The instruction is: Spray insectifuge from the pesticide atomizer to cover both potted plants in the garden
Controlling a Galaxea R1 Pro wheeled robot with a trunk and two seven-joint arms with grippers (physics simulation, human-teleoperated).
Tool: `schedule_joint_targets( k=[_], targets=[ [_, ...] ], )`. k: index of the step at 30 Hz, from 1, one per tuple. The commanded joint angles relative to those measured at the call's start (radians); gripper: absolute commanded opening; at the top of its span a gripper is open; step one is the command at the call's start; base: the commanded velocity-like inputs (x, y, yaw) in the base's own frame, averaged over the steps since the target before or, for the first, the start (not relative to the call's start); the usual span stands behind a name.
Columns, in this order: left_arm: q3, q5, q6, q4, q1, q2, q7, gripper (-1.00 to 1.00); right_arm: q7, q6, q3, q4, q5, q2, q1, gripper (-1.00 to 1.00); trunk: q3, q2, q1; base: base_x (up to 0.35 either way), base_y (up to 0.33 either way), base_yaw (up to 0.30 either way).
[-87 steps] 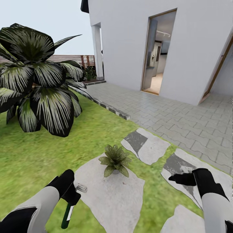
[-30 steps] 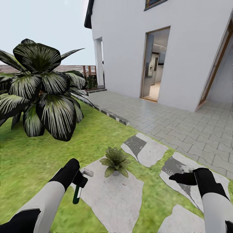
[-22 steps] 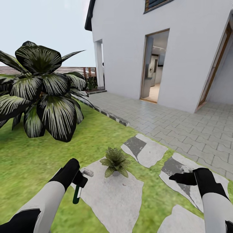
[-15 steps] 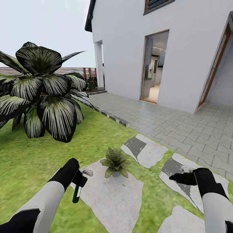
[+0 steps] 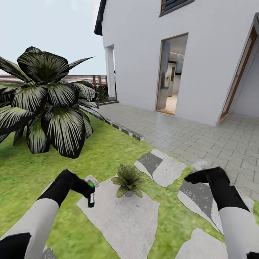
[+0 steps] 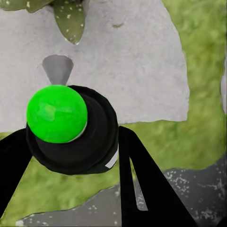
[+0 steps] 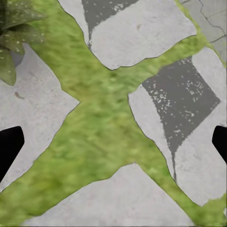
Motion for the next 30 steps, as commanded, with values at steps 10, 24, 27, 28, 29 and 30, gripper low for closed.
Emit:
schedule_joint_targets(
  k=[10, 24, 27, 28, 29, 30],
  targets=[
    [-0.002, -0.011, -0.321, -0.002, -0.004, 0.002, -0.323, -1.00, 0.251, -0.001, 0.045, 0.185, 0.009, 0.049, -0.110, -1.00, -0.001, -0.001, 0.000, 0.000, 0.000, 0.000],
    [-0.186, -0.039, -0.364, 0.000, -0.005, -0.056, -0.353, -1.00, 0.461, -0.107, 0.193, 0.179, 0.008, 0.232, -0.112, -1.00, -0.001, -0.001, 0.000, 0.000, 0.000, 0.000],
    [-0.186, -0.039, -0.366, -0.001, -0.005, -0.067, -0.352, -1.00, 0.476, -0.107, 0.219, 0.178, -0.011, 0.238, -0.112, -1.00, -0.001, -0.001, 0.000, 0.000, 0.000, 0.000],
    [-0.186, -0.039, -0.366, -0.001, -0.005, -0.073, -0.352, -1.00, 0.489, -0.107, 0.238, 0.178, -0.034, 0.239, -0.112, -1.00, -0.001, -0.001, 0.000, 0.000, 0.000, 0.000],
    [-0.186, -0.039, -0.366, -0.002, -0.005, -0.077, -0.351, -1.00, 0.495, -0.107, 0.249, 0.178, -0.052, 0.239, -0.112, -1.00, -0.001, -0.001, 0.000, 0.000, 0.000, 0.000],
    [-0.186, -0.039, -0.367, -0.002, -0.005, -0.084, -0.351, -1.00, 0.500, -0.107, 0.261, 0.177, -0.082, 0.240, -0.112, -1.00, -0.001, -0.001, 0.000, 0.000, 0.000, 0.000]
  ],
)
